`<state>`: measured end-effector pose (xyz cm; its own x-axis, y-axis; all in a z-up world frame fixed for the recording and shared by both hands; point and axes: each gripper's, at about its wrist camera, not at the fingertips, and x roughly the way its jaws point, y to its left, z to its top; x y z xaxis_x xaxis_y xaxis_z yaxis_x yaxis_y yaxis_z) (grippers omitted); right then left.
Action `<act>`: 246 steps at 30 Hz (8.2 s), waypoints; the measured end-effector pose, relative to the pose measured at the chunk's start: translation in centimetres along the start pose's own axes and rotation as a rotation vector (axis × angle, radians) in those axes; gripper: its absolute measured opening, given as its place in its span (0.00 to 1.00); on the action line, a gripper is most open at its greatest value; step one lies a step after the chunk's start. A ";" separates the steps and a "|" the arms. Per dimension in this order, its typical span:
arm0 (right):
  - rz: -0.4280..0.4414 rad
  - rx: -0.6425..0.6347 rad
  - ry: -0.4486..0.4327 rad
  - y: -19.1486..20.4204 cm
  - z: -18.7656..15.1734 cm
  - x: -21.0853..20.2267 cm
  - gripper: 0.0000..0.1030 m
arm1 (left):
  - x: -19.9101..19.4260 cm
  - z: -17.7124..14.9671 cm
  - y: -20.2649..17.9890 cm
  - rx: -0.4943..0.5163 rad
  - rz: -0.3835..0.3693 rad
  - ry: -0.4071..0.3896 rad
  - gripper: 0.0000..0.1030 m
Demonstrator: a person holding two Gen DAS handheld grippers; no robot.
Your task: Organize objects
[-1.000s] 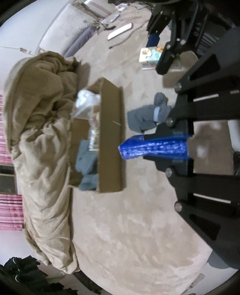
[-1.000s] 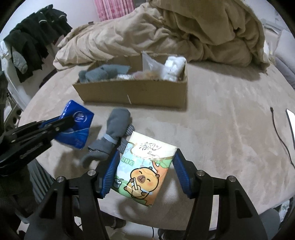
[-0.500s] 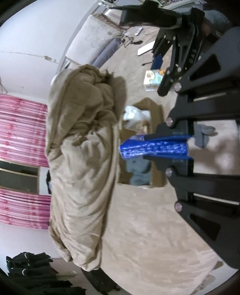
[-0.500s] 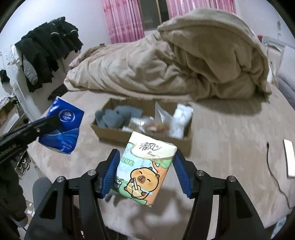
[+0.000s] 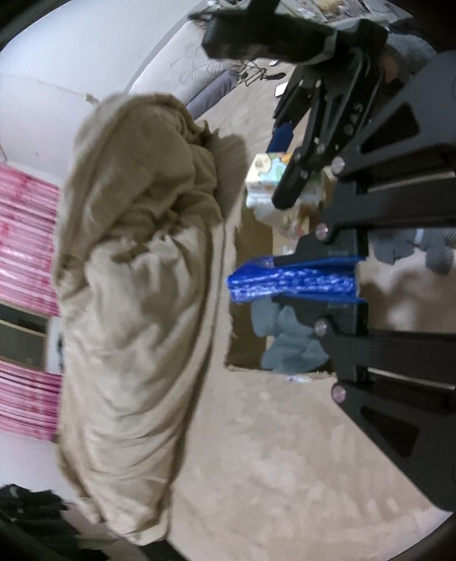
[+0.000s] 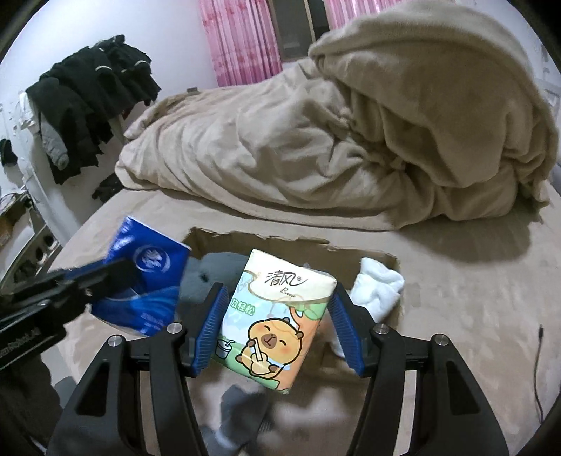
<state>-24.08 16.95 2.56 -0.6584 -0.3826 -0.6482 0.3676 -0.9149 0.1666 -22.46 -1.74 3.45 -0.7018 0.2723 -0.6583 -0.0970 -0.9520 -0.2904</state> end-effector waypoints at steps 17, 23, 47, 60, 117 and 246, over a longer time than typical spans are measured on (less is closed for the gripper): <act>-0.051 0.100 0.056 -3.8 -1.1 4.7 0.78 | 6.4 -0.1 0.4 0.040 0.031 0.112 0.32; -0.059 0.107 0.007 -3.7 -1.1 1.4 0.81 | 2.5 -0.3 -1.0 0.074 0.069 0.066 0.44; -0.060 0.073 -0.041 1.2 -5.3 -11.1 0.83 | -10.0 -7.0 -1.7 0.033 0.147 0.002 0.78; -0.042 0.010 0.110 4.1 -9.5 -7.4 0.82 | -6.4 -11.3 1.3 0.007 0.178 0.119 0.77; -0.019 -0.077 0.032 2.8 0.8 1.9 0.31 | -1.5 -2.3 2.8 0.032 0.215 -0.003 0.78; -0.089 0.076 0.027 3.6 -9.7 -13.4 0.75 | -13.3 -10.7 -4.2 0.087 0.219 -0.006 0.78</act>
<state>-7.53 20.03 4.64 -0.6677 -0.2965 -0.6828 0.2569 -0.9527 0.1625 -5.14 0.17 5.98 -0.7169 0.0573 -0.6949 -0.0023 -0.9968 -0.0798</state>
